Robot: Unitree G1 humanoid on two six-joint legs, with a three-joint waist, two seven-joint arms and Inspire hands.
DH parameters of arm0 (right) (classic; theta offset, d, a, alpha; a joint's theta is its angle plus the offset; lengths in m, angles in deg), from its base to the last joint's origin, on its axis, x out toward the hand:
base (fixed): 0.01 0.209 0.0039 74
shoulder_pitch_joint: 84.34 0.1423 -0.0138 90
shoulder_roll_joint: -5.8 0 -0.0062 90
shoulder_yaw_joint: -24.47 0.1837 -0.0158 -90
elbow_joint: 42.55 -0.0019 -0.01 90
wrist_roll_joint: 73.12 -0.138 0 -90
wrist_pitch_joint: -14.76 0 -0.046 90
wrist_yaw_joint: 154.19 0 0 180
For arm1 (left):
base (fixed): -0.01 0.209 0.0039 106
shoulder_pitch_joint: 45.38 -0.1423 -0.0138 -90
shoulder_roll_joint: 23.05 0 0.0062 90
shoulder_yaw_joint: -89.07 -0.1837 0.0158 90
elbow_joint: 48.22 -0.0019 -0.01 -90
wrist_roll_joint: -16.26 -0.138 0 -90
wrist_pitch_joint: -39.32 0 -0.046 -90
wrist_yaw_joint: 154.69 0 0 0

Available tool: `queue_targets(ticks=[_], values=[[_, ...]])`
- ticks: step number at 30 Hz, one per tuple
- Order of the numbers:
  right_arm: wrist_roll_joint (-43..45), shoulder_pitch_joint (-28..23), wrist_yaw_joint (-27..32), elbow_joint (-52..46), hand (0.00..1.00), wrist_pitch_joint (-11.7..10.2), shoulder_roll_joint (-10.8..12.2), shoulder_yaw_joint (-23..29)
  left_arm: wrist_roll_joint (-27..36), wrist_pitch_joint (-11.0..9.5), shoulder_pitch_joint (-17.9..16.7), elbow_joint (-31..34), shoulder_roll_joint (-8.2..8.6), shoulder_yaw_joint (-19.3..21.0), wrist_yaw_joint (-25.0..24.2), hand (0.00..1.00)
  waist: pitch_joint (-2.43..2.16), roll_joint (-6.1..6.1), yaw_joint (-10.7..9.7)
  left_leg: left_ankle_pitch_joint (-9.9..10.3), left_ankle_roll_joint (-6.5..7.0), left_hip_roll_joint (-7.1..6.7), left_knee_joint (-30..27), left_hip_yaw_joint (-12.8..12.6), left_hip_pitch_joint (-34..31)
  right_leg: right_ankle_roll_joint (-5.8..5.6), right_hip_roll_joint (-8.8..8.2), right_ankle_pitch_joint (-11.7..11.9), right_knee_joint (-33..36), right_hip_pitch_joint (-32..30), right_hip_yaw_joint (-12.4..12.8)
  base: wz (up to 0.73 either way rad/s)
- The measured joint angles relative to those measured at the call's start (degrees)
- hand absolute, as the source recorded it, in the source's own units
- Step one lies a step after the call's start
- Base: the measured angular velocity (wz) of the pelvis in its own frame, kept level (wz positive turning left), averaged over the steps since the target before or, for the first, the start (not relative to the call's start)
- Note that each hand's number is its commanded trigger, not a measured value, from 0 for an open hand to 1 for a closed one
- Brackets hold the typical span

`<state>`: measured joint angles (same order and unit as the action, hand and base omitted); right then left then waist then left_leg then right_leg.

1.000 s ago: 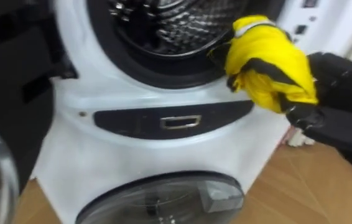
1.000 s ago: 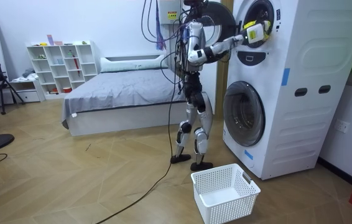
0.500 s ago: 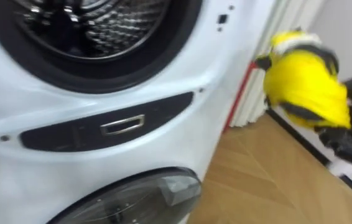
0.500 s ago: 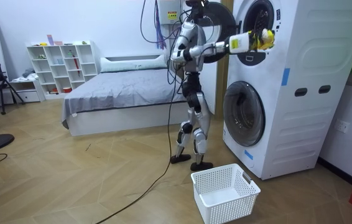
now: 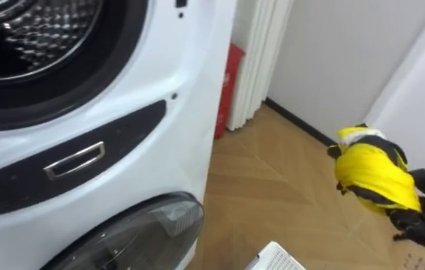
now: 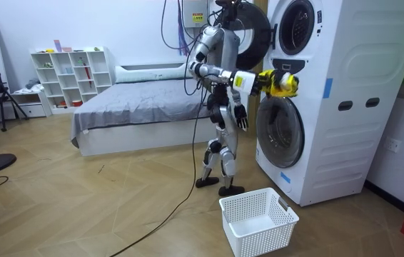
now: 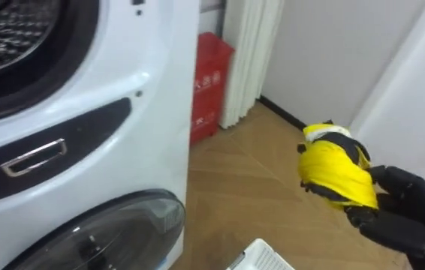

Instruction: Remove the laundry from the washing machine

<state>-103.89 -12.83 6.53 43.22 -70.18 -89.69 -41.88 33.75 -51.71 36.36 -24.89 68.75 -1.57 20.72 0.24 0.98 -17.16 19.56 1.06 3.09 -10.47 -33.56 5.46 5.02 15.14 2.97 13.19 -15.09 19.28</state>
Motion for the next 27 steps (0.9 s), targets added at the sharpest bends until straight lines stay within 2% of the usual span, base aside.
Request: queue_targets(ticks=[1,2,4,5,8,12,13,15,20,21,24,26,27], values=[[0.0,0.6,0.8,1.0,1.00,0.0,0.0,0.0,0.4,0.2,0.9,0.0,0.08,-1.1,-0.1,0.00,0.17,-0.39,0.0,0.1,0.14,-0.04,-0.2,-0.3,-0.4,-0.17,0.00,0.2,0.0,-0.4,0.4,-0.12],[0.0,0.7,1.2,1.4,1.00,0.0,0.0,0.0,0.5,0.3,1.2,0.0,0.12,-1.6,-0.2,0.00,0.07,-0.61,0.0,0.1,0.18,-0.07,-0.3,-0.4,-0.8,-0.23,0.00,0.2,0.0,-0.8,0.5,-0.12],[0.0,1.0,2.3,1.9,1.00,0.0,0.0,-0.1,0.5,0.3,1.9,0.0,0.11,-2.5,-0.4,0.00,0.23,-1.29,0.0,0.1,0.20,-0.15,-0.3,-0.7,-1.3,-0.30,0.02,0.3,0.0,-1.3,0.7,-0.08],[0.0,1.5,3.0,2.9,1.00,-0.2,0.0,-0.5,0.5,0.3,2.2,0.0,0.09,-3.1,-0.5,0.00,0.15,-1.79,0.0,0.1,0.23,-0.20,-0.3,-0.7,-1.8,-0.31,0.00,0.4,0.1,-1.8,0.7,-0.06],[2.7,4.5,5.9,6.7,1.00,-0.7,0.6,-3.9,1.1,0.3,3.3,-0.2,0.16,-6.1,-0.5,0.00,0.26,-2.60,-0.4,0.1,0.39,-0.44,-0.8,-0.8,-3.3,-0.45,-0.14,0.4,0.6,-3.4,0.9,-0.04],[6.3,6.8,8.7,11.0,1.00,-0.7,1.4,-8.2,1.1,0.3,4.1,0.5,1.03,-8.7,-0.6,0.00,0.08,-4.65,0.0,0.1,0.54,-0.67,-0.9,-0.8,-4.8,-0.51,-0.21,0.5,1.1,-5.1,0.9,0.00],[6.8,8.1,9.9,12.6,1.00,-1.1,1.4,-9.3,1.1,0.3,4.1,1.0,1.19,-8.9,-0.6,0.00,-0.02,-5.40,0.2,0.0,0.76,-0.88,-1.0,-0.7,-5.8,-0.55,-0.47,0.5,1.4,-6.2,0.8,0.04],[6.9,10.4,11.7,16.5,1.00,-2.1,1.8,-10.4,1.1,0.2,4.2,1.5,1.45,-9.5,-0.6,0.00,0.00,-6.12,0.2,-0.3,1.02,-1.11,-1.1,-0.5,-6.9,-0.66,-0.78,0.6,1.5,-7.2,0.7,0.07],[8.3,14.5,16.7,26.1,1.00,-3.8,4.6,-15.5,2.2,0.1,4.3,1.4,1.51,-11.3,-0.7,0.00,-0.04,-6.24,0.7,-1.0,1.13,-1.71,-1.1,1.0,-8.5,-0.64,-1.31,0.6,1.8,-8.6,0.5,0.14],[8.4,15.2,17.5,27.3,1.00,-3.9,5.6,-16.1,2.6,-0.1,4.6,1.4,1.54,-11.6,-0.7,0.00,-0.07,-6.34,1.1,-1.1,1.27,-1.71,-1.3,1.1,-9.3,-0.62,-1.72,0.7,1.8,-9.3,-0.2,0.11],[9.4,17.0,19.8,31.3,1.00,-5.4,6.1,-17.9,3.3,-0.6,5.3,1.3,2.29,-12.1,-0.8,0.00,0.00,-7.41,1.9,-1.5,1.62,-1.95,-1.4,2.4,-10.4,-0.62,-2.68,0.8,1.7,-10.0,-1.9,0.22],[10.0,18.0,21.0,33.0,1.00,-5.7,6.1,-18.0,3.4,-0.8,5.7,1.4,2.95,-12.2,-0.7,0.00,0.03,-8.18,2.5,-1.8,1.79,-2.11,-1.3,3.2,-10.7,-0.62,-3.18,0.8,1.7,-10.2,-2.6,0.27],[10.0,18.0,21.9,33.3,1.00,-6.3,6.2,-18.2,3.7,-0.9,6.1,1.3,3.27,-12.1,-0.7,0.00,0.00,-8.51,3.3,-1.9,1.86,-2.26,-1.3,3.7,-11.0,-0.63,-3.35,0.8,1.7,-10.5,-3.1,0.17]])
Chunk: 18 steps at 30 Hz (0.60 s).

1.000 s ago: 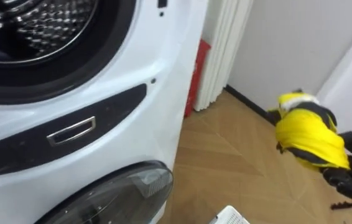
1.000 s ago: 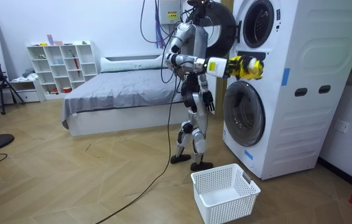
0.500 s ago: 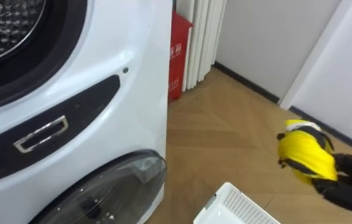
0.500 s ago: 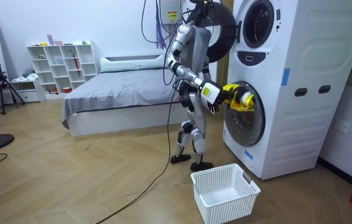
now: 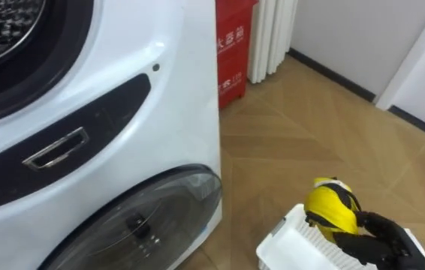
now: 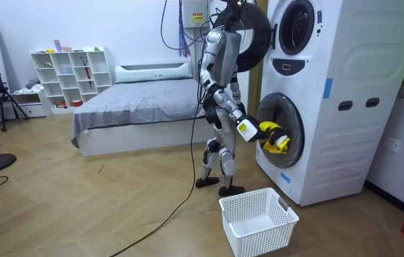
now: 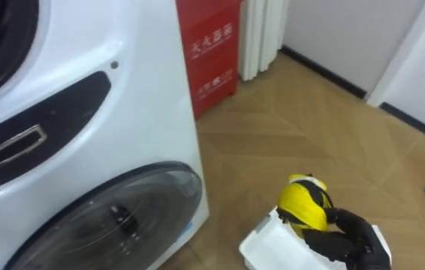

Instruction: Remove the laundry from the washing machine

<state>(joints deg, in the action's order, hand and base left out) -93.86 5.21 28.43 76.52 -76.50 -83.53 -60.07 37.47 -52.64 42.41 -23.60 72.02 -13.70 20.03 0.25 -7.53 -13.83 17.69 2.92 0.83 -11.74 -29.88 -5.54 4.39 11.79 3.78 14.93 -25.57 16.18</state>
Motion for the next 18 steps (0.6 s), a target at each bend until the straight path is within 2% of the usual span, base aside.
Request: queue_targets(ticks=[3,7,11,18], values=[[0.6,1.4,1.1,4.4,1.00,-3.3,0.2,-2.1,0.8,-0.6,0.5,-0.5,0.27,-0.1,0.1,0.00,-0.02,-0.09,1.0,-0.5,0.14,-0.63,0.0,1.3,-1.2,0.01,-0.70,0.0,0.0,-0.9,-0.8,0.21],[2.0,2.2,1.6,11.7,1.00,-4.9,1.2,-4.0,2.0,-1.0,1.3,-1.7,1.08,-0.7,0.2,0.00,0.01,-0.03,1.8,-1.2,0.24,-0.60,0.2,3.3,-1.9,0.18,-1.64,-0.2,-0.2,-1.1,-2.3,0.29],[3.1,2.5,2.4,15.6,1.00,-5.0,1.6,-6.5,2.6,-1.1,2.6,-3.3,1.40,-1.8,0.3,0.00,0.22,0.31,2.8,-1.6,0.37,-0.81,0.3,3.6,-2.4,0.15,-1.93,-0.3,0.0,-1.7,-2.3,0.08],[3.0,2.6,5.6,17.5,1.00,-5.1,1.8,-8.6,7.5,-1.6,3.9,-3.3,1.43,-5.6,1.2,0.00,0.61,0.93,2.6,-1.7,0.42,-0.83,0.2,4.3,-3.3,0.23,-2.51,-0.4,0.0,-2.3,-3.8,0.06]])
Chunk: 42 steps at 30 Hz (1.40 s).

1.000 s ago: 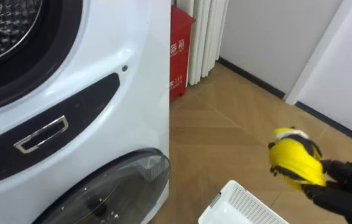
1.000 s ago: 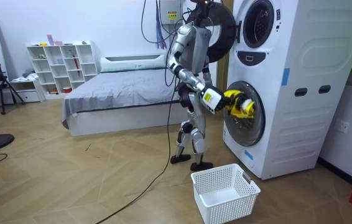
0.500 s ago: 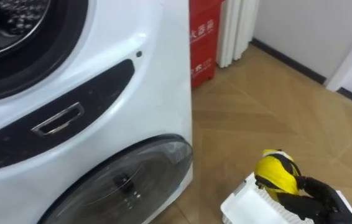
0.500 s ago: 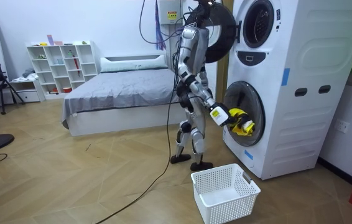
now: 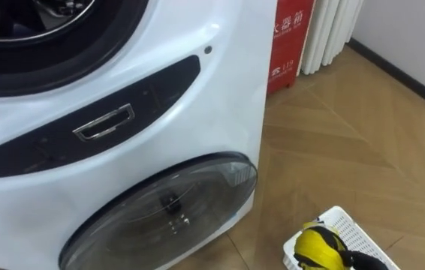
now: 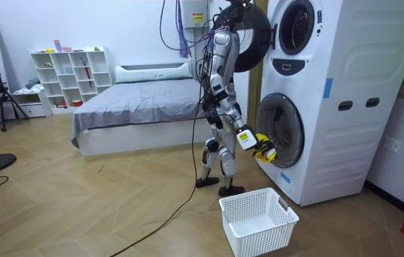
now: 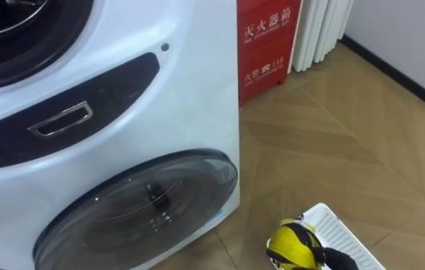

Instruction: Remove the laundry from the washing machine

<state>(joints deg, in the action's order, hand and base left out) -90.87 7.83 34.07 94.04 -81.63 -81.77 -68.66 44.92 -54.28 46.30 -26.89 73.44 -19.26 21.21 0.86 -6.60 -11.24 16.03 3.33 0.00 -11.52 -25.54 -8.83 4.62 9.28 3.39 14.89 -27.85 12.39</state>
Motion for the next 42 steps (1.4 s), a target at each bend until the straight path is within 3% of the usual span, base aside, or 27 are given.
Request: queue_targets(ticks=[16,31,38,39,40,42], values=[[-0.2,1.0,5.7,2.4,1.00,-0.6,0.0,0.4,1.1,-0.1,0.4,-0.1,-0.15,0.1,1.5,0.00,-0.06,0.16,-1.2,-0.2,0.21,-0.19,-0.5,0.6,-0.9,-0.23,-0.19,-0.5,0.2,-0.8,0.0,0.02],[-0.1,1.0,9.7,2.4,1.00,-1.7,-0.5,5.1,1.2,0.0,0.1,-0.5,-0.09,0.2,1.4,0.00,-0.27,-0.14,-2.8,-0.2,0.14,-0.22,-0.8,-0.7,-1.0,-0.39,-0.29,-0.5,1.3,-1.4,0.1,-0.01],[0.1,1.0,11.9,2.0,1.00,-2.8,-0.9,5.1,1.2,-0.1,0.0,-0.5,-0.08,0.3,1.2,0.00,-0.38,-0.27,-2.8,-0.4,-0.16,-0.29,-0.7,-0.7,-1.1,0.17,-0.23,-0.8,2.5,-2.0,0.1,0.00],[0.1,1.1,12.5,1.9,0.79,-3.1,-1.2,5.1,1.2,-0.2,0.0,-0.5,-0.05,0.4,1.2,0.00,-0.44,-0.35,-2.8,-0.4,-0.16,-0.38,-0.7,-0.7,-1.2,0.32,-0.25,-0.9,3.0,-2.3,0.1,0.00],[0.2,1.1,13.1,1.9,0.00,-3.5,-1.6,5.1,1.2,-0.3,0.0,-0.5,-0.05,0.4,1.2,0.00,-0.53,-0.48,-2.7,-0.4,-0.18,-0.38,-0.7,-0.6,-1.2,0.33,-0.23,-0.9,3.0,-2.3,0.1,0.00],[0.2,1.3,14.0,1.9,0.00,-4.2,-2.0,5.6,1.9,-0.6,0.0,-0.5,0.01,0.4,1.2,0.00,-0.66,-0.66,-2.6,-0.4,-0.22,-0.43,-0.7,-0.4,-1.2,0.37,-0.24,-0.9,3.0,-2.3,0.1,0.00]])
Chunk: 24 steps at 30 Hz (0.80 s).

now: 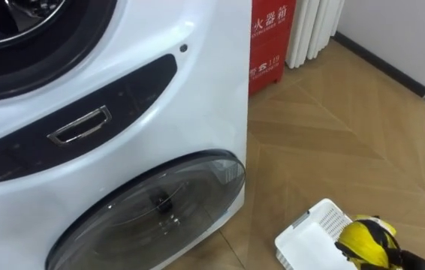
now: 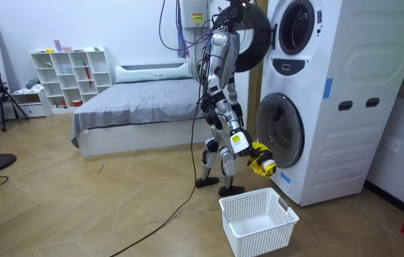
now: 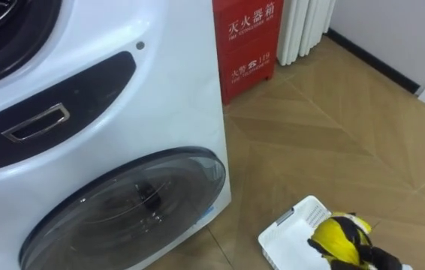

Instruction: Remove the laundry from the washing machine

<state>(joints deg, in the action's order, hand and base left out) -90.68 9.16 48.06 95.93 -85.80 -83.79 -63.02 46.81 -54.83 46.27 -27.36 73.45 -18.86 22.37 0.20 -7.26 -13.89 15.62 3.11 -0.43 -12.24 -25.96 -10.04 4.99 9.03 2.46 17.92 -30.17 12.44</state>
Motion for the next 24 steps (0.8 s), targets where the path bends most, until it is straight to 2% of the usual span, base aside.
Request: queue_targets(ticks=[3,15,19,24], values=[[-0.1,0.4,0.6,0.1,0.00,-0.9,-0.4,1.0,0.9,-0.1,0.0,0.0,0.10,0.0,0.0,0.00,-0.07,-0.09,0.0,0.0,0.01,-0.08,-0.2,0.0,0.0,0.00,-0.05,0.0,0.2,0.0,0.1,0.00],[-2.2,0.2,0.9,0.1,0.00,-2.0,-0.4,1.0,1.4,-0.1,-0.1,0.0,0.11,-0.2,0.0,0.00,0.08,0.11,0.0,0.0,-0.03,-0.26,-0.5,0.0,-0.6,-0.29,-0.44,-0.7,1.5,-1.0,-0.2,0.02],[-2.2,0.1,0.6,0.1,0.00,-2.0,-0.5,1.1,1.3,-0.3,0.1,0.0,0.08,-0.2,0.0,0.00,0.17,0.24,-0.2,0.0,-0.02,-0.30,-1.0,1.1,-1.5,-0.17,-0.84,-0.9,1.7,-1.6,-1.0,0.12],[-2.1,0.1,0.1,0.0,0.00,-2.1,-0.5,0.8,1.4,-0.3,-0.1,0.0,0.08,-0.3,-0.1,0.00,0.17,0.24,0.1,-0.1,-0.21,-0.21,-1.0,1.2,-1.6,0.03,-1.00,-1.0,1.8,-1.7,-1.5,0.03]])
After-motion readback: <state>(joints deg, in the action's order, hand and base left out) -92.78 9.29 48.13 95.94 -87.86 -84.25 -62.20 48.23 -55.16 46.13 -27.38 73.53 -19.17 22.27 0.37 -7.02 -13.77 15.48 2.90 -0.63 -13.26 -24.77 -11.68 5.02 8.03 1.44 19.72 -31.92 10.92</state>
